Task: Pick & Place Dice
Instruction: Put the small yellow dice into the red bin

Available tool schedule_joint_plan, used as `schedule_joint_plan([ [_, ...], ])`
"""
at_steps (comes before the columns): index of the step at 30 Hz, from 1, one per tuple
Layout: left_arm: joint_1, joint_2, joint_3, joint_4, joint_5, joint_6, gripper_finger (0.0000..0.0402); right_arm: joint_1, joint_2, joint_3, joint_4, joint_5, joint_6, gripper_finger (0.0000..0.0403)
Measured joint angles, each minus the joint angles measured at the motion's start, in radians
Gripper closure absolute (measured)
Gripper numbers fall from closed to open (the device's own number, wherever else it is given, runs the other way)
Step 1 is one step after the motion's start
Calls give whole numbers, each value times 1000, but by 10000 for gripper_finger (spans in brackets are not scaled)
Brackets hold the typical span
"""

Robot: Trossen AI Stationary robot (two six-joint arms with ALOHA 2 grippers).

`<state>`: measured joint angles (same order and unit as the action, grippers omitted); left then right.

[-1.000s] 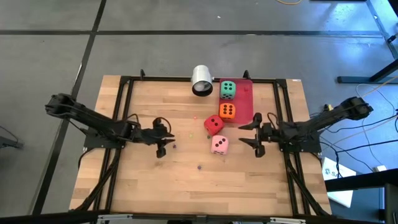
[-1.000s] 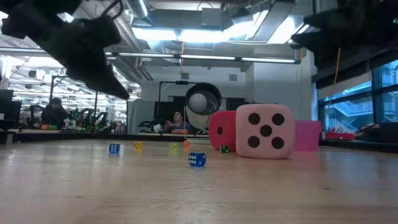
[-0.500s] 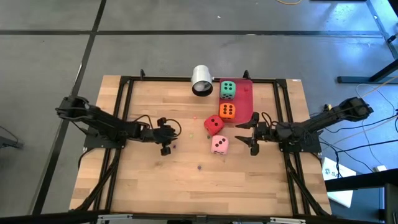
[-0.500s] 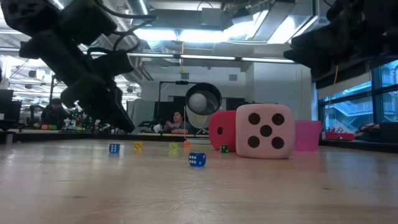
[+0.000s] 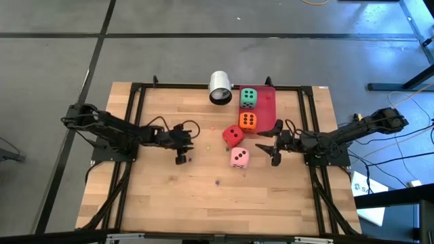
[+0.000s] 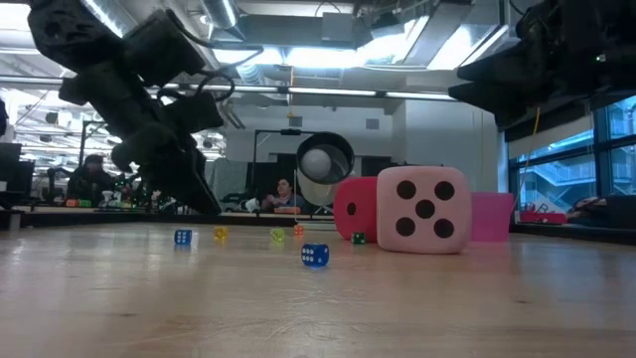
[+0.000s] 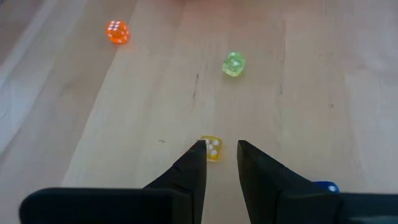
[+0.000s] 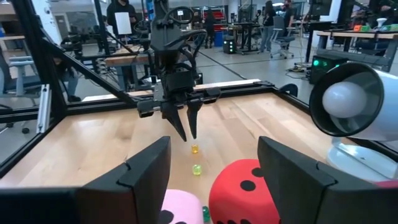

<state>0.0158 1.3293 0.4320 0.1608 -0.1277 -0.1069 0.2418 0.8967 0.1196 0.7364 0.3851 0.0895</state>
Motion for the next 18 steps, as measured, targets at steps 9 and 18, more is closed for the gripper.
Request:
schedule_joint_plan([
  [9,29,0,0,0,18,69,317,-25,0,0,-4,0,-4,163],
  [18,47,0,0,18,45,65,317,-49,0,0,-4,0,-23,163],
])
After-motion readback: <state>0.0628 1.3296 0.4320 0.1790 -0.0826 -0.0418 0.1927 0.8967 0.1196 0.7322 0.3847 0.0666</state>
